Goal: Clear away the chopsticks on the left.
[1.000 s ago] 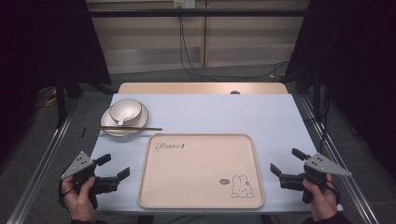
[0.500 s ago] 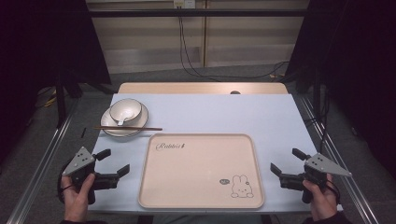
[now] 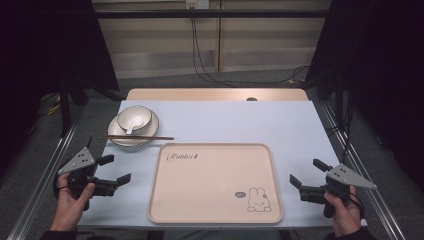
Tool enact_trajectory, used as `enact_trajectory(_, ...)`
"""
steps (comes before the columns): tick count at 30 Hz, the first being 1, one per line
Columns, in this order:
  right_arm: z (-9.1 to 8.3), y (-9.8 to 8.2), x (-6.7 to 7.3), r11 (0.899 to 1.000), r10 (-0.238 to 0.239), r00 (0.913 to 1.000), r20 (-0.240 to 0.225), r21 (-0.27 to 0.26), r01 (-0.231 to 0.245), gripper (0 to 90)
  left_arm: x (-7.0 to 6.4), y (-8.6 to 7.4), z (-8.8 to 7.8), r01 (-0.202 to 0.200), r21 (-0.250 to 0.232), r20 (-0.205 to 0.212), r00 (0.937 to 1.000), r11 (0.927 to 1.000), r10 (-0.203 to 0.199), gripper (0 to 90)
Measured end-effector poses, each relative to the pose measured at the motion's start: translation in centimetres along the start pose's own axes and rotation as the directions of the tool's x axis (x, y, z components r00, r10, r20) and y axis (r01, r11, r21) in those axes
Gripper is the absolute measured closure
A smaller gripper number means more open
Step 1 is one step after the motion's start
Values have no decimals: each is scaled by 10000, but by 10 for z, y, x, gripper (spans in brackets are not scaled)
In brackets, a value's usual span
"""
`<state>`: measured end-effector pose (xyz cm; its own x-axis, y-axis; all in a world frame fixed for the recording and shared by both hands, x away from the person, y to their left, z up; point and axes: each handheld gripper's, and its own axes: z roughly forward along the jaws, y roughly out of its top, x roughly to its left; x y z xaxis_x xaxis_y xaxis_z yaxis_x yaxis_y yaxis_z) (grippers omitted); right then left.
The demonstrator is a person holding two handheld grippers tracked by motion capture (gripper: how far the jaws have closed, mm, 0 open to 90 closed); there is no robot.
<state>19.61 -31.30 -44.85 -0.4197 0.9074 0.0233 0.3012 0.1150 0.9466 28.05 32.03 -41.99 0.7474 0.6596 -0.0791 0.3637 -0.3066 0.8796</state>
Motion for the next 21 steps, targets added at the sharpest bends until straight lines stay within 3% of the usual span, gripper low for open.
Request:
enact_trajectory(2, 0, 0, 0, 10000, -12, 10000, 3, -11, 12, 16, 5, 2, 0, -35, 212, -23, 10000, 9998, 35, 44)
enact_trajectory(5, 0, 0, 0, 10000, -6, 10000, 30, -23, 6, 16, 14, 5, 0, 134, 404, 383, 9992, 9991, -150, 53)
enact_trajectory(8, 0, 0, 0, 10000, -22, 10000, 29, -23, 22, 16, 23, 10, 2, -23, 670, 663, 9978, 9977, -22, 58)
enact_trajectory(10, -1, 0, 0, 10000, -47, 10000, 28, -38, 47, 17, 30, 13, 3, -225, 827, 586, 9981, 9963, 177, 70)
enact_trajectory(12, -1, 0, 0, 10000, -50, 10000, 34, -44, 50, 16, 36, 15, 5, -195, 797, 602, 9981, 9966, 147, 83)
enact_trajectory(14, 0, 0, 1, 10000, -40, 10000, 44, -36, 40, 16, 43, 16, 8, -546, 707, 571, 9971, 9960, 506, 123)
enact_trajectory(16, -1, 0, 0, 10000, -77, 10000, 63, -56, 77, 16, 49, 17, 10, -592, 667, 455, 9974, 9960, 562, 125)
enact_trajectory(17, -1, 0, 0, 10000, -61, 10000, 49, -40, 62, 16, 51, 18, 12, -559, 704, 513, 9973, 9959, 524, 124)
enact_trajectory(20, 0, 0, 0, 10000, -68, 10000, 61, -38, 68, 17, 61, 20, 18, -976, 1029, 511, 9944, 9899, 928, 159)
enact_trajectory(21, 0, 0, 1, 10000, -71, 10000, 66, -33, 71, 17, 64, 20, 19, -895, 1064, 522, 9951, 9903, 844, 168)
